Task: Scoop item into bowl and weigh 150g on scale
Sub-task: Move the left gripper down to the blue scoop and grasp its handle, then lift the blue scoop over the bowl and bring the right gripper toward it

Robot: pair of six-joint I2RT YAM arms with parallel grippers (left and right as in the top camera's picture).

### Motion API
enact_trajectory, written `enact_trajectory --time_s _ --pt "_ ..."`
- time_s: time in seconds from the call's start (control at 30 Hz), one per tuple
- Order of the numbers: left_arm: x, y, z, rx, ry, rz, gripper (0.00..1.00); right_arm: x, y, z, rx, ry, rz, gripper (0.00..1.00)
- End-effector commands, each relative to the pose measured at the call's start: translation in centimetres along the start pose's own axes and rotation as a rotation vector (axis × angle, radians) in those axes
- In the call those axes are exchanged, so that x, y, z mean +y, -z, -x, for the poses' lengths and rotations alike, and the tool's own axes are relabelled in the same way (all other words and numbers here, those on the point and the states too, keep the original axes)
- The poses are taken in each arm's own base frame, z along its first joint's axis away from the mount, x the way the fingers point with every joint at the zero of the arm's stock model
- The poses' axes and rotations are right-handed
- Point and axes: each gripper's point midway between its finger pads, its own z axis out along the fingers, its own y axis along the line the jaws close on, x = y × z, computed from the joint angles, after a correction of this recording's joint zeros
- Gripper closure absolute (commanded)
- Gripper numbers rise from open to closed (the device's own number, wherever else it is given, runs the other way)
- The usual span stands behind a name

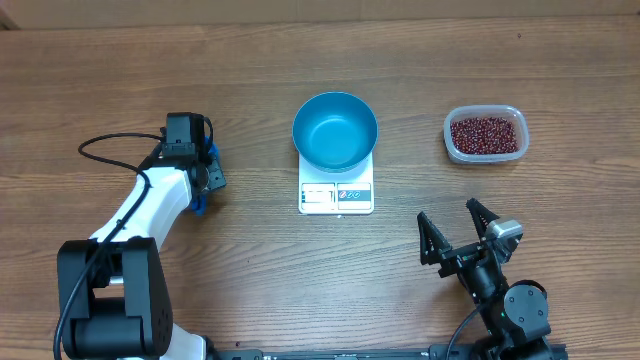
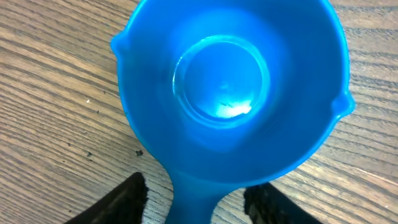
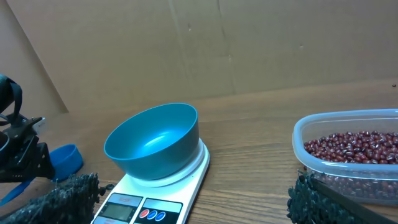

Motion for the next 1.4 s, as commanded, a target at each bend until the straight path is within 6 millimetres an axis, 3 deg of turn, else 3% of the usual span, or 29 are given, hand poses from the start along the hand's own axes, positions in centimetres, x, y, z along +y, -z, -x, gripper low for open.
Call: enact_trajectory --time_s 0.0,0.1,0.2,0.33,0.7,0.9,1.03,1.13,1.17,1.37 --pt "-0.2 0.0 0.8 -0.01 -0.012 -0.009 0.51 -0.1 0.0 -0.1 -0.004 0.004 0.002 0.0" --pt "-0.2 0.0 0.8 -0.01 -0.012 -0.009 0.56 -0.1 0.0 -0.1 -0.004 0.004 0.002 0.0" --pt "-0.2 0.0 0.8 -0.01 -0.012 -0.009 0.67 -0.1 0.0 -0.1 -0.004 0.004 0.002 0.0" --pt "-0.2 0.0 0.8 -0.01 -0.012 -0.009 0.67 -0.1 0.0 -0.1 -0.004 0.004 0.002 0.0" --pt "-0.2 0.0 0.8 -0.011 -0.01 -0.011 0.8 -0.1 0.0 -0.1 -0.004 0.004 0.002 0.0" --pt "-1.8 0.9 1.6 -0.006 -0.005 -0.095 0.94 -0.1 0.0 -0.1 -0.004 0.004 0.002 0.0" --pt "-3.2 3.2 3.5 -0.013 -0.002 -0.163 0.96 -0.1 0.0 -0.1 -0.004 0.004 0.002 0.0" --pt "-4.9 6.2 5.4 -0.008 0.025 -0.251 0.96 -0.1 0.0 -0.1 -0.004 0.004 0.002 0.0" --pt "-5.9 8.0 6.3 0.002 0.049 -0.309 0.96 -0.1 0.0 -0.1 -0.004 0.004 0.002 0.0" --pt "-9.8 13.1 7.5 0.024 0.073 -0.443 0.96 -0.1 0.0 -0.1 -0.004 0.004 0.002 0.0"
